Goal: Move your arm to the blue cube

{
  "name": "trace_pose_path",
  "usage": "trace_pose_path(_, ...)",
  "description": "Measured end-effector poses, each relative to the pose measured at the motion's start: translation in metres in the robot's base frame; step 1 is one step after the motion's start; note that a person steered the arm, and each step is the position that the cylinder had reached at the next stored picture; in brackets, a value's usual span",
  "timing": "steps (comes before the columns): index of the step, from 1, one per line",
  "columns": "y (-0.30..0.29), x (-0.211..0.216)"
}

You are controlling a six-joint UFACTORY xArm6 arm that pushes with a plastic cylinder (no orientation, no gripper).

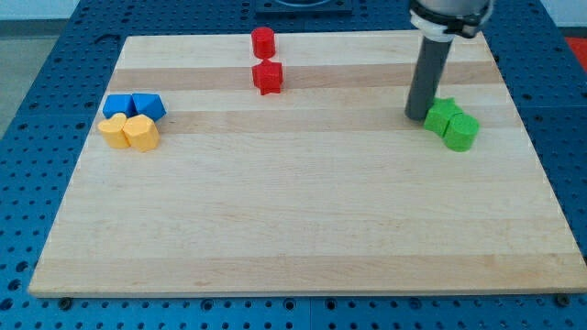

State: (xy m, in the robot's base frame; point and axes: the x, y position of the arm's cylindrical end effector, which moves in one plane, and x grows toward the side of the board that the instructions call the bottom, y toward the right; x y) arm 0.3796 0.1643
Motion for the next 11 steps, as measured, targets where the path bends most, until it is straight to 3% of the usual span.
trace_pose_path(4, -0.007, -0.007)
trace_pose_path(8, -0.185, -0.01)
trace_pose_path(11, -0.337, -0.059)
